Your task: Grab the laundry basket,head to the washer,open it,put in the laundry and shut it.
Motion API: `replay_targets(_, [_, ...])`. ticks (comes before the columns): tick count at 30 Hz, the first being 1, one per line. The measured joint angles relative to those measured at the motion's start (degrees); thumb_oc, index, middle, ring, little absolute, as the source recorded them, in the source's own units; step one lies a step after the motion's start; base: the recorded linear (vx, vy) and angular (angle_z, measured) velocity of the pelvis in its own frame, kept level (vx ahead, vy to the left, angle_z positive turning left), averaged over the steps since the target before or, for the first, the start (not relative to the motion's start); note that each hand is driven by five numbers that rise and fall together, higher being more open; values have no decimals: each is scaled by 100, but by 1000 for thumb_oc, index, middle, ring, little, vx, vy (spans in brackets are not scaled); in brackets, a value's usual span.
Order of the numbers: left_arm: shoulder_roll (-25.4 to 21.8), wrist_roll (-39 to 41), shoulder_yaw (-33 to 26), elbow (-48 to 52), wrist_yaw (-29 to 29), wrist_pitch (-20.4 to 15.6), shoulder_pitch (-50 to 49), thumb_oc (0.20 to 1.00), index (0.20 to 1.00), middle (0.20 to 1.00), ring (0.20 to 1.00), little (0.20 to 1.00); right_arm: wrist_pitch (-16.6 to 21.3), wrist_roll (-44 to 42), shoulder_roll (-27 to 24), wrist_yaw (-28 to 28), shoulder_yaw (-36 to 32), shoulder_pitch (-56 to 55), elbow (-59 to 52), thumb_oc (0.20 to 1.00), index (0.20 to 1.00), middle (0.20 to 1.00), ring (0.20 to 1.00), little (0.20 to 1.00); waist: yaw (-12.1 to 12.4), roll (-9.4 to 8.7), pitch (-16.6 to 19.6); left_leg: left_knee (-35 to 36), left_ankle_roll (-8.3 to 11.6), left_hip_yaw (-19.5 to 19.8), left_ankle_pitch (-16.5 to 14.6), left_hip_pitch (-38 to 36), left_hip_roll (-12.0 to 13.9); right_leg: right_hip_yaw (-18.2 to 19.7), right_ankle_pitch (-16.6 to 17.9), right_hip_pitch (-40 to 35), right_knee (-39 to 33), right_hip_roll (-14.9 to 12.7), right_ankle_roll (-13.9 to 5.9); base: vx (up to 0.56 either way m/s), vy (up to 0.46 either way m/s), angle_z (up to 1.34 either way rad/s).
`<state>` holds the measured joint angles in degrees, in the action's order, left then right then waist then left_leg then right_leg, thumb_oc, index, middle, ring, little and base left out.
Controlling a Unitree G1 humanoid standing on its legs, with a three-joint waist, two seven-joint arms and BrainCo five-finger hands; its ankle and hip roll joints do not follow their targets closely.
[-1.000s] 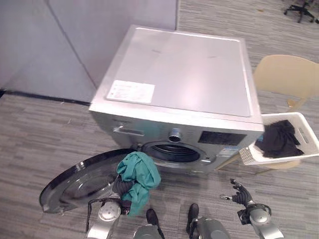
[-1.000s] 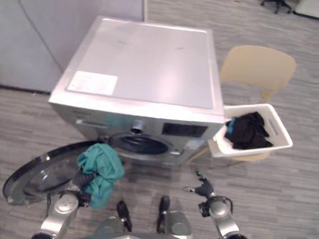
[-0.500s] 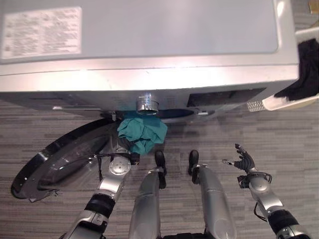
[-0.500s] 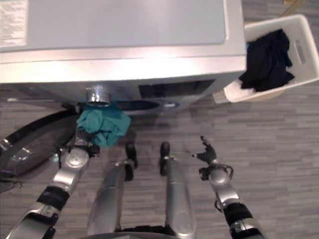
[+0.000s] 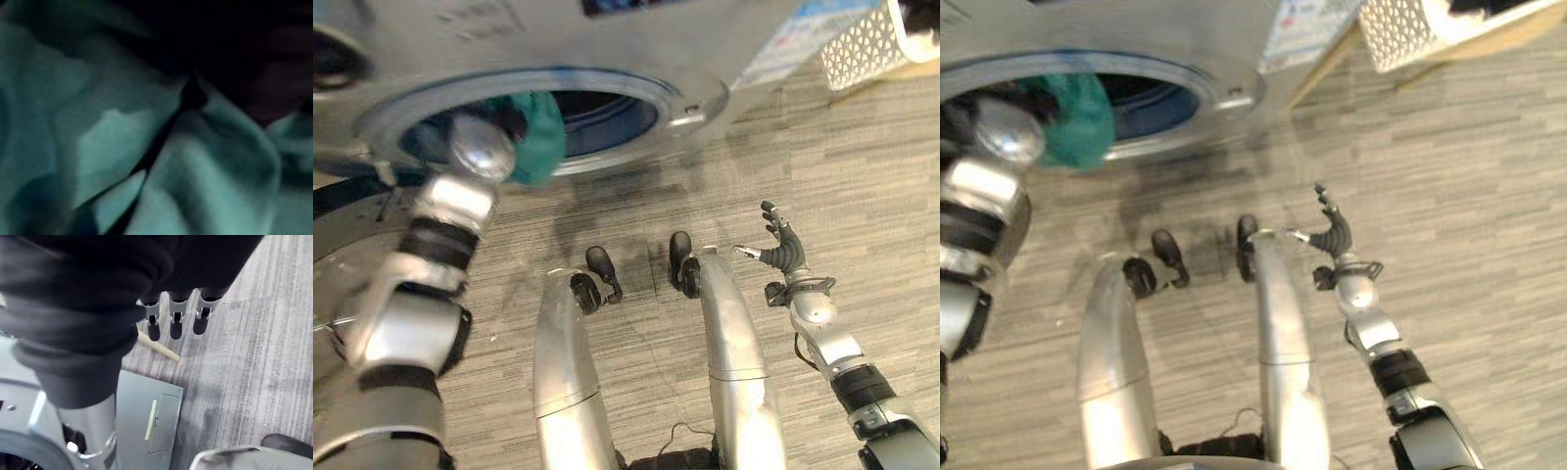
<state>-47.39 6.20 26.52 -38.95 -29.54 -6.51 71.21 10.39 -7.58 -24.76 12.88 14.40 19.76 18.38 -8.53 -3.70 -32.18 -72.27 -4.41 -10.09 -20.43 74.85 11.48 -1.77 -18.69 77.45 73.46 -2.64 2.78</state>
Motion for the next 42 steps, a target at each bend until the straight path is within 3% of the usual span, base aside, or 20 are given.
replay_targets(2, [6, -38, 121, -128, -144, -44, 454, 200, 200, 200, 200, 200, 62, -55, -66, -61, -31, -19, 14, 1000, 1000, 1000, 1000, 1000, -43, 25, 2, -33, 41, 0, 1, 154, 14, 8, 8, 194, 63, 13, -6, 17, -38, -3])
replay_targets(3, [-3, -62, 356, -385, -210, -42, 736, 564, 564, 564, 564, 564, 112, -177, -137, -101, -20, -9, 8, 1000, 1000, 1000, 1000, 1000, -49, 48, 3, -102, 9, 21, 18, 244, 46, 4, 7, 291, 122, 37, 0, 12, -34, -6])
replay_targets(4, [-16, -85, 434, -503, -224, -34, 849, 1000, 1000, 1000, 1000, 1000, 132, -210, -178, -115, -21, 5, -1, 1000, 1000, 1000, 1000, 1000, -27, 62, 6, -130, 11, 21, 16, 293, 73, 0, 3, 337, 138, 60, 5, 18, -28, -11])
replay_targets(9, [0, -86, 986, -1132, 56, 87, 1041, 1000, 1000, 1000, 1000, 1000, 152, -388, -459, -226, -53, 31, -172, 1000, 1000, 1000, 1000, 1000, -68, 112, 0, -184, 94, 132, -16, 400, 121, -106, 14, 401, 160, 109, 99, 25, -25, -4])
replay_targets(14, [156, -87, 993, -1155, 479, 163, 686, 1000, 1000, 1000, 1000, 1000, 151, -424, -475, -354, -102, 24, -159, 1000, 1000, 1000, 1000, 1000, 102, 113, 1, -141, 149, 185, 5, 220, 121, -172, -12, 214, 148, 110, 177, 12, -12, 3])
replay_targets(20, [545, -62, 236, -296, 747, 150, -567, 1000, 1000, 1000, 1000, 1000, 126, -489, -415, -392, -156, -1, -100, 1000, 1000, 1000, 1000, 1000, 133, 191, 56, 279, 198, 274, 80, -244, -34, -233, -50, -299, -194, 28, 235, -13, -1, 12])
replay_targets(21, [606, -62, 148, 46, 808, 150, -968, 1000, 1000, 1000, 1000, 1000, 89, -543, -339, -389, -249, 37, -82, 1000, 1000, 1000, 1000, 1000, 196, 202, 59, 556, 169, 260, 166, -469, -114, -233, -49, -516, -396, -13, 190, -37, -3, 14])
replay_targets(24, [1175, 1, -900, 1123, 904, 62, -2555, 1000, 1000, 1000, 1000, 1000, 41, -607, -129, -348, -271, -14, 18, 1000, 1000, 1000, 1000, 1000, 272, 248, 181, 1425, 300, 243, 424, -1185, -260, -260, 80, -1200, -1121, -39, 159, -19, -9, 17])
replay_targets(26, [1608, 18, -1106, 1487, 958, 19, -3707, 1000, 1000, 1000, 1000, 1000, 16, -603, 21, -317, -271, -293, 80, 1000, 1000, 1000, 1000, 1000, 376, 286, 752, 2068, 360, 199, 625, -1394, -335, -293, 206, -1368, -1662, -44, 148, 1, -3, 15])
replay_targets(29, [2147, 51, -1356, 1776, 1119, 20, -5172, 1000, 1000, 1000, 1000, 1000, -110, -579, 91, -310, -251, -554, 113, 1000, 1000, 1000, 1000, 1000, 569, 335, 927, 3082, 455, 136, 995, -2394, -478, -374, 446, -2303, -2421, -104, 140, 49, -16, 19])
replay_targets(31, [2504, 192, -1502, 1875, 1264, -56, -6018, 1000, 1000, 1000, 1000, 1000, -204, -363, 151, -320, -255, -821, 275, 1000, 1000, 1000, 1000, 1000, 647, 335, 1089, 3703, 547, 141, 1089, -3261, -549, -426, 432, -3126, -2933, -109, 150, 122, -17, 17])
replay_targets(34, [2478, 271, -1606, 1901, 1518, -79, -6561, 1000, 1000, 1000, 1000, 1000, -279, -227, 145, -334, -299, -1026, 316, 1000, 1000, 1000, 1000, 1000, 726, 340, 1296, 4442, 570, 126, 1304, -3970, -665, -467, 489, -3771, -3477, -129, 63, 126, -43, 12])
replay_targets(35, [2471, 271, -1609, 1866, 1697, -81, -6794, 1000, 1000, 1000, 1000, 1000, -342, -118, 131, -378, -337, -1184, 358, 1000, 1000, 1000, 1000, 1000, 714, 338, 1294, 4960, 559, 114, 1506, -4531, -733, -489, 593, -4259, -3835, -135, 14, 228, -2, 6])
replay_targets(38, [2480, 269, -1545, 1880, 2007, -98, -7359, 1000, 1000, 1000, 1000, 1000, -408, 94, 139, -457, -488, -1716, 563, 1000, 1000, 1000, 1000, 1000, 686, 339, 1396, 5946, 578, 111, 1708, -5835, -807, -509, 650, -5435, -4588, -59, -58, 160, 3, -1])
replay_targets(40, [2487, 266, -1538, 1712, 2114, -115, -7590, 1000, 1000, 1000, 1000, 1000, -412, 116, 120, -520, -569, -1992, 862, 1000, 1000, 1000, 1000, 1000, 684, 311, 1681, 6302, 588, 49, 1769, -6148, -820, -480, 687, -5702, -4856, -22, -82, 221, 56, -13])
replay_targets(42, [2510, 258, -1491, 1460, 2242, -68, -7601, 1000, 1000, 1000, 1000, 1000, -462, 169, 140, -596, -549, -1985, 1259, 1000, 1000, 1000, 1000, 1000, 682, 309, 1684, 6629, 557, -8, 1858, -6542, -819, -443, 777, -6057, -5137, 47, -115, 121, 55, -21])
